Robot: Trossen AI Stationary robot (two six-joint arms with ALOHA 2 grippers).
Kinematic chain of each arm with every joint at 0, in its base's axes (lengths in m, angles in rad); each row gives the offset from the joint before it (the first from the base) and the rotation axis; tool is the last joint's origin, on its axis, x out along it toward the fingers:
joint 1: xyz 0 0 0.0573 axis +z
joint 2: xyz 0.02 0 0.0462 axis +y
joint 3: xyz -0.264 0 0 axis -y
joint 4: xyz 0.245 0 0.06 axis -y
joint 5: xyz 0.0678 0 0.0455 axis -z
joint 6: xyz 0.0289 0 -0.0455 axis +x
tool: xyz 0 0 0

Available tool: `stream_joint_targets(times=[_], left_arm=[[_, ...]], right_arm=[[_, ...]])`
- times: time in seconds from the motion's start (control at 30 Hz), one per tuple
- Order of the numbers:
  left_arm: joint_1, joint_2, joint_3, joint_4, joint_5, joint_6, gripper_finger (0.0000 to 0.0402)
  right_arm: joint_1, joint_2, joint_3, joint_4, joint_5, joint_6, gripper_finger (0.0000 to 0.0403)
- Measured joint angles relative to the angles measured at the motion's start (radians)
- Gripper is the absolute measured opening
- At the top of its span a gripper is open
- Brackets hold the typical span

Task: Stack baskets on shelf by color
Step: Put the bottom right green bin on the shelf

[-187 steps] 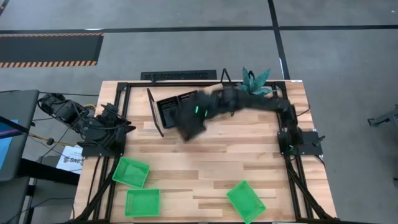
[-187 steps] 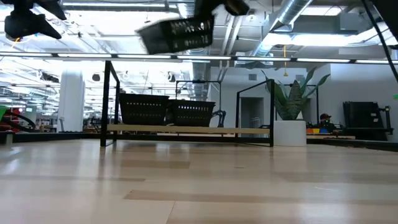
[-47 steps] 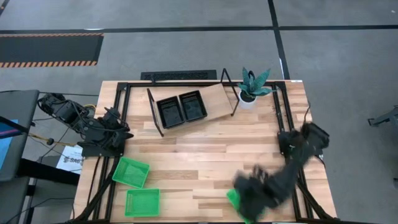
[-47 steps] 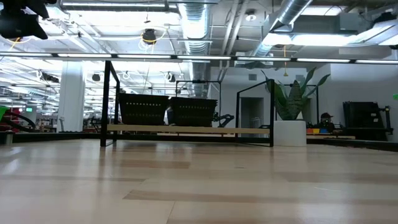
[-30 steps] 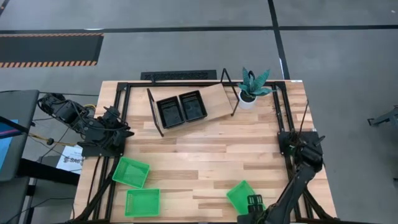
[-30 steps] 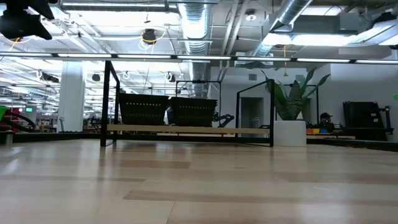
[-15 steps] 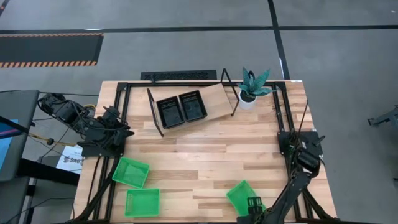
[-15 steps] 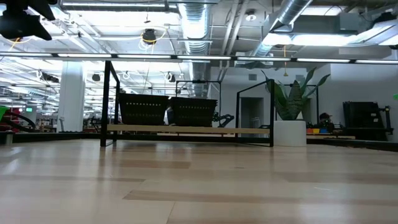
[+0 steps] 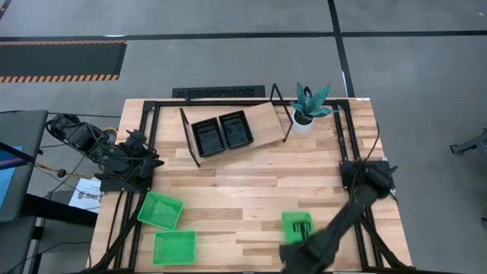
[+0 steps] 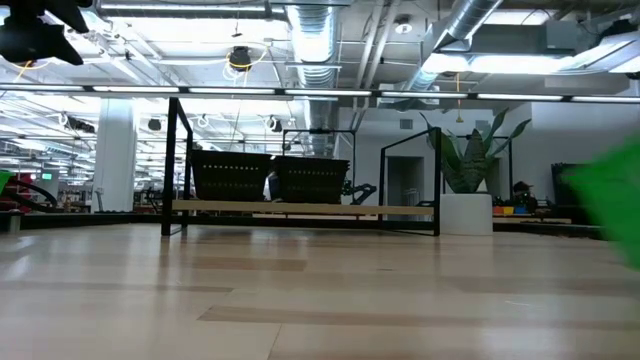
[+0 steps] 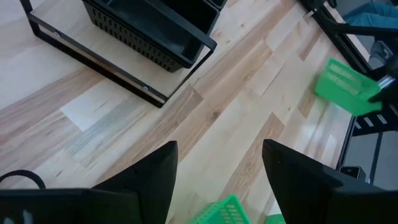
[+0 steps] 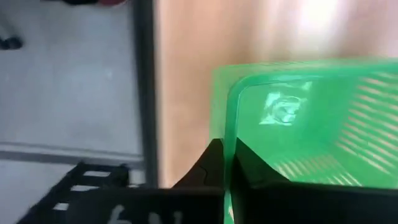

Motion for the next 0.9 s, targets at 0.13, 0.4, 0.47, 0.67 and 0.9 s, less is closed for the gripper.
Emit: stream_joint_targets(times=[0.13,0.4,0.47,0.67,0.9], left_arm=[[0.000,0.000,0.000,0.000,-0.013,0.000,0.0226],[0.000,0.000,0.000,-0.001,-0.060,-0.001,0.0226],[0.000,0.000,0.000,-0.003,-0.067,-0.001,0.0226],[0.000,0.000,0.000,-0.006,-0.082,-0.034,0.0226],[0.000,0.000,0.000,-0.006,-0.084,-0.084,0.0226]], right_arm=[[-0.101,-0.140,0.001,-0.100,0.150,-0.127,0.0009],[-0.467,-0.376,0.002,-0.156,0.371,-0.598,0.0005],[-0.578,-0.395,0.002,-0.139,0.375,-0.744,0.0004],[-0.853,-0.385,0.002,-0.070,0.381,-1.108,0.0009],[-1.005,-0.323,0.003,0.091,0.407,-1.350,0.0011]])
